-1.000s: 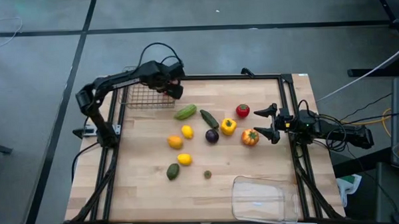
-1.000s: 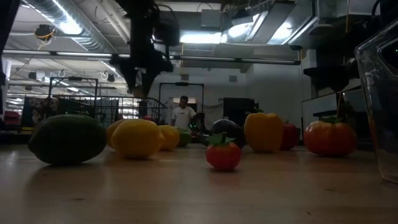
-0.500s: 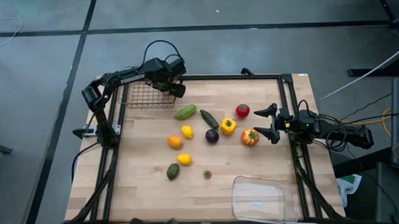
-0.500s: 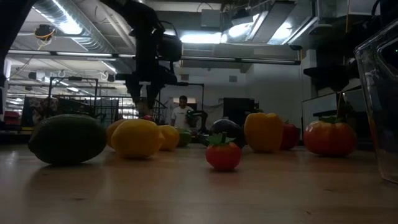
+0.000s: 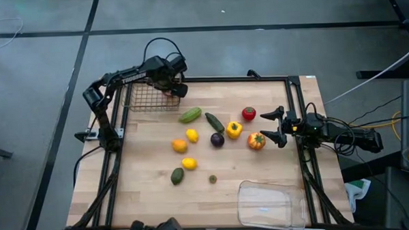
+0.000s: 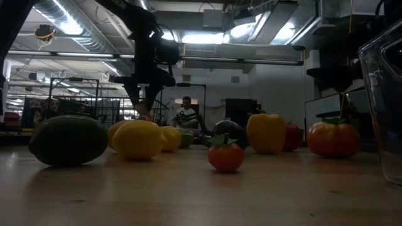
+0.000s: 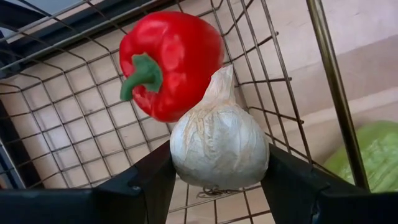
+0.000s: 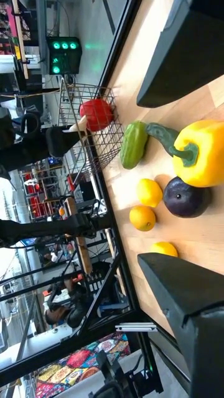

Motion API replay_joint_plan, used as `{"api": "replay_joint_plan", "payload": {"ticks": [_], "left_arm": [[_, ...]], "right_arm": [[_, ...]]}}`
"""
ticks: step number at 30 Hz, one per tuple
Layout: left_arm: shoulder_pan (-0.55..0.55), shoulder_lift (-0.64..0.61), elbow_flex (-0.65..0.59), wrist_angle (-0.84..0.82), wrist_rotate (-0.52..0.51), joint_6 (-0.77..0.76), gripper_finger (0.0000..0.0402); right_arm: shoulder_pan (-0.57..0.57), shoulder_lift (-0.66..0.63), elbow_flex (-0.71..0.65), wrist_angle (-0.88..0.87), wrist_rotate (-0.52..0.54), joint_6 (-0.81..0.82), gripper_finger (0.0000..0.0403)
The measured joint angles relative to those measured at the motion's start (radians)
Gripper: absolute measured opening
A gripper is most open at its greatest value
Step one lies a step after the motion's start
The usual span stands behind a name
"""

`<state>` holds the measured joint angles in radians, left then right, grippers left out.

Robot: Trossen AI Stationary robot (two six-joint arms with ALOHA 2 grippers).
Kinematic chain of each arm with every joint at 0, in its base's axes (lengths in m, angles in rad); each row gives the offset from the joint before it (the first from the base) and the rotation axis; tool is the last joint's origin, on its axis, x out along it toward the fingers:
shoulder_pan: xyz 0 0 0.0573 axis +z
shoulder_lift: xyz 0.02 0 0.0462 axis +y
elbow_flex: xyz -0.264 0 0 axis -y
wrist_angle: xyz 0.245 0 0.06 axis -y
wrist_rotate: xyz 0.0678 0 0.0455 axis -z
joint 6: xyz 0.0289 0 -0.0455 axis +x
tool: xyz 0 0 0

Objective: Sort produce into baskets
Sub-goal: Put the garlic into the mesh basket, then put the large orange tomato into the transparent bin

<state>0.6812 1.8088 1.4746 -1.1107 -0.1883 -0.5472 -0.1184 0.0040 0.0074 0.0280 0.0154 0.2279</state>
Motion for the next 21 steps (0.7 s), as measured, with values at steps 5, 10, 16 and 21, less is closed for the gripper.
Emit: {"api": "replay_joint_plan", "payload": {"ticks": [5, 10, 16, 21], "left_arm": [[0.000, -0.001, 0.000, 0.006, 0.001, 0.019, 0.0208], [0.000, -0.001, 0.000, 0.011, 0.027, 0.072, 0.0221], [0.000, -0.001, 0.000, 0.041, 0.030, 0.105, 0.0245], [0.002, -0.001, 0.000, 0.046, 0.030, 0.110, 0.0282]], "right_arm": [[0.000, 0.000, 0.000, 0.000, 0.000, 0.000, 0.0397], [0.000, 0.000, 0.000, 0.000, 0.000, 0.000, 0.0397], [0.000, 0.000, 0.000, 0.000, 0.000, 0.000, 0.0397], [0.000, 0.000, 0.000, 0.000, 0.000, 0.000, 0.0397]]}}
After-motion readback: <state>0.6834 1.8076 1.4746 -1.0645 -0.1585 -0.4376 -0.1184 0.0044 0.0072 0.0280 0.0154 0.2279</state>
